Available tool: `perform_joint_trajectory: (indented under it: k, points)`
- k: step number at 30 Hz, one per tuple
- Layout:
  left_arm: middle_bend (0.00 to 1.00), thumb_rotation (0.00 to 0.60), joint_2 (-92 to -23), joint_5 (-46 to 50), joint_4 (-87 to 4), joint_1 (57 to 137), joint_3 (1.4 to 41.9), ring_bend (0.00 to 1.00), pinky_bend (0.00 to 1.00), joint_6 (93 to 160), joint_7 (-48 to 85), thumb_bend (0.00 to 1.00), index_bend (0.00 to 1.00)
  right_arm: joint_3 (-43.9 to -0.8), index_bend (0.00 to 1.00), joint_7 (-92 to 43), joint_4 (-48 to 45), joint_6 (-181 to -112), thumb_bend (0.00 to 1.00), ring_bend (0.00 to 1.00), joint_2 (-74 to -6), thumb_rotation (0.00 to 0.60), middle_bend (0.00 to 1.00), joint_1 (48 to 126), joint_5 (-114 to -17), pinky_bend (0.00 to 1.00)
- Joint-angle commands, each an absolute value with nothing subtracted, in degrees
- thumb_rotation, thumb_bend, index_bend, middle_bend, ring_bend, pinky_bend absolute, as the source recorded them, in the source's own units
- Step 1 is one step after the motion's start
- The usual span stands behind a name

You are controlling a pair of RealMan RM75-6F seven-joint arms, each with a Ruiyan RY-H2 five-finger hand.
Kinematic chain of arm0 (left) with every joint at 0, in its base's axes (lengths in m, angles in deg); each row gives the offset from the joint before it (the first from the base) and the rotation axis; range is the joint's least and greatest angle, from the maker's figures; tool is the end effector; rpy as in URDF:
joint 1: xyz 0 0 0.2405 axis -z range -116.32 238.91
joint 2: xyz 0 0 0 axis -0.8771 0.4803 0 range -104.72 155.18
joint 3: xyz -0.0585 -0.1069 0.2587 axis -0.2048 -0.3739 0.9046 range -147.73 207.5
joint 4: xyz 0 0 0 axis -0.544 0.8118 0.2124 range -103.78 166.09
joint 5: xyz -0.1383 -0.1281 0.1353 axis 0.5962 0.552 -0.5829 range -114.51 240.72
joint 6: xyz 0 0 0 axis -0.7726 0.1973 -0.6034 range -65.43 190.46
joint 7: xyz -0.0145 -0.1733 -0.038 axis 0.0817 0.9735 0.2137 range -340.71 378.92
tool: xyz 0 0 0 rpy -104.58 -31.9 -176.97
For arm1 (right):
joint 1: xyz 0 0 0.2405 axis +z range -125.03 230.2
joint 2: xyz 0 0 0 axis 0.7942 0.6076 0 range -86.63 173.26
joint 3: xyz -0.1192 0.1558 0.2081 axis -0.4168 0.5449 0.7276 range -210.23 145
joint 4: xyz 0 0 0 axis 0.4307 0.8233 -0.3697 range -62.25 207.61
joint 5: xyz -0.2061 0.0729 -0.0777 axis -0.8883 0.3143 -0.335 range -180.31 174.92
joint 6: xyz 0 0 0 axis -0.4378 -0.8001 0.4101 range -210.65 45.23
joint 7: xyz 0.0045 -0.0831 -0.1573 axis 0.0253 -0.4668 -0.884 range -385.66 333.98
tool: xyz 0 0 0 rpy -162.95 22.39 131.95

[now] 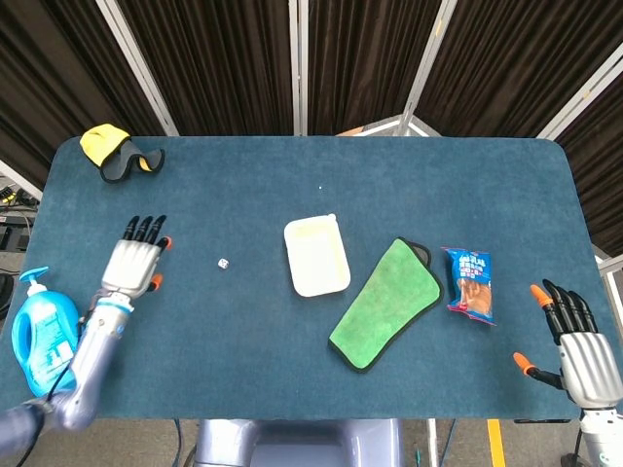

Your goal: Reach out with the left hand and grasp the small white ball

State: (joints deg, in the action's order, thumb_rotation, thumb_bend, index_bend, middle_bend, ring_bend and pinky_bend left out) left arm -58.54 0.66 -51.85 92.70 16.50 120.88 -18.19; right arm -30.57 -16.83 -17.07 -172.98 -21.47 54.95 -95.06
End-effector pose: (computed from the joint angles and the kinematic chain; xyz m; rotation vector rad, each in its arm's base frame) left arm -0.2548 0.3939 0.0103 -1.7044 -0.7160 -0.6018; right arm -0.3408 -0.2002 0.1564 1.3741 -0.9267 1.0736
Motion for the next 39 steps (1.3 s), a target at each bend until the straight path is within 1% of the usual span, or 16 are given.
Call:
perform_joint_trajectory:
  k: [1,4,12,19,21,26,33,36,39]
  points:
    - [0.0,0.6,-63.7,4.3,-45.7,97.6,15.5,0.0,0.0,116.2,-19.7,0.29,0.36,-30.1,0.06,-16.2,-16.6,-173.0,0.09,0.0,-21.5,0.6,0.0,55.0,-94.4,0.0]
    - [0.0,0.6,-66.4,5.9,-42.3,100.2,15.5,0.0,0.0,113.8,-20.0,0.3,0.37,-29.7,0.06,-15.1,-16.1,-172.6,0.09,0.0,-21.6,0.6,0.0,55.2,-93.5,0.0]
    - [0.0,0.6,-71.1,6.5,-37.0,103.5,16.2,0.0,0.0,112.5,-18.6,0.3,0.41,-29.8,0.06,-14.7,-15.5,-172.1,0.09,0.0,-21.7,0.6,0.0,55.2,-93.2,0.0]
    - [0.0,0.6,-73.1,7.0,-35.2,105.1,16.6,0.0,0.0,111.7,-17.9,0.31,0.43,-29.8,0.06,-14.5,-15.5,-172.3,0.09,0.0,-21.6,0.6,0.0,55.1,-93.2,0.0]
    - [0.0,0.6,-73.9,8.2,-34.4,105.9,16.2,0.0,0.0,110.9,-17.7,0.31,0.44,-30.0,0.06,-14.5,-15.7,-172.2,0.09,0.0,-21.5,0.6,0.0,55.0,-93.2,0.0]
    - [0.0,0.6,-74.7,9.9,-33.0,107.2,16.3,0.0,0.0,110.4,-18.2,0.36,0.43,-29.9,0.06,-14.3,-15.9,-172.3,0.09,0.0,-21.3,0.6,0.0,55.0,-93.2,0.0]
    - [0.0,0.6,-75.6,11.9,-32.0,108.2,16.7,0.0,0.0,109.8,-18.3,0.36,0.41,-29.9,0.06,-14.0,-15.9,-172.4,0.11,0.0,-21.2,0.6,0.0,55.0,-93.2,0.0]
    - [0.0,0.6,-75.8,12.5,-31.7,108.5,17.0,0.0,0.0,109.7,-18.5,0.36,0.44,-29.8,0.06,-13.8,-15.9,-172.6,0.11,0.0,-21.1,0.6,0.0,54.9,-93.2,0.0]
    - [0.0,0.6,-76.1,12.7,-31.5,108.7,17.3,0.0,0.0,109.8,-18.3,0.39,0.51,-29.8,0.06,-13.3,-15.9,-172.8,0.11,0.0,-21.1,0.6,0.0,54.8,-93.3,0.0]
